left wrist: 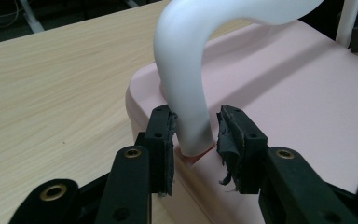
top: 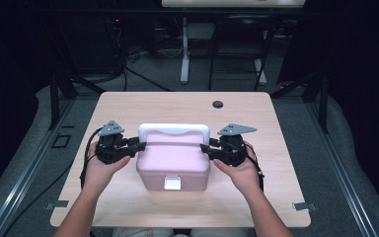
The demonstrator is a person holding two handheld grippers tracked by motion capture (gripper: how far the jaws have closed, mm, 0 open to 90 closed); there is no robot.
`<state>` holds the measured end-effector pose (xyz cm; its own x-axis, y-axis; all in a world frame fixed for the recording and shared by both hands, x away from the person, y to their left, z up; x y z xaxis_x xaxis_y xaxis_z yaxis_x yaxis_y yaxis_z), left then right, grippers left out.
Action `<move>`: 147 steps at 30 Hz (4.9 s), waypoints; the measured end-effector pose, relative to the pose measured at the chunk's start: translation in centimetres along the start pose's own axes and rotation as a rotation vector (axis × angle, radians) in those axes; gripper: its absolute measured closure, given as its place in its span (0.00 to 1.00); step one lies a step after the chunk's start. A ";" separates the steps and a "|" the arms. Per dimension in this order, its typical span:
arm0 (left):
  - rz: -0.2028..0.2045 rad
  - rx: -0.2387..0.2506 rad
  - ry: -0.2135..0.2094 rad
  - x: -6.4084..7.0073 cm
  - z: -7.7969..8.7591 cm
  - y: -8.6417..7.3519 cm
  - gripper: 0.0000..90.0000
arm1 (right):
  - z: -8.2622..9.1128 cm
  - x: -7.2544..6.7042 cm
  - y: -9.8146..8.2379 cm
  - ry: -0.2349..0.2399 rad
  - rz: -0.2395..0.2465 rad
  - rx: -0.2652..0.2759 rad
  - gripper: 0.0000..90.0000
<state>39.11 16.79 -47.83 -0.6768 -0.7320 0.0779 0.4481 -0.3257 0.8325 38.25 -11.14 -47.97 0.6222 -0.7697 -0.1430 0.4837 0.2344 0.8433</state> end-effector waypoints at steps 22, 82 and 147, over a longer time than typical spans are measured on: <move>0.006 0.041 -0.036 -0.3 0.2 0.0 0.75 | 0.5 -0.4 -0.3 0.004 0.040 0.018 0.77; -0.025 -0.003 -0.065 2.0 2.5 -0.1 0.81 | 2.7 -1.3 -0.6 0.068 0.012 -0.011 0.82; -0.058 -0.010 -0.086 4.9 5.0 -5.1 0.53 | 3.2 -0.6 0.5 0.111 -0.070 0.045 0.82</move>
<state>30.59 17.85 -48.96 -0.7490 -0.6580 0.0769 0.4123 -0.3721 0.8316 36.15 -12.48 -45.78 0.6538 -0.7119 -0.2565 0.5018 0.1541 0.8511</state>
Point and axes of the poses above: each handheld gripper's, and its own axes: z roughly backward along the jaws, y roughly out of its top, x roughly to its right, the point moved 6 cm from there along -z, roughly forward along the jaws, and after that the axes turned 2 degrees about -z, right-handed, at the moved point
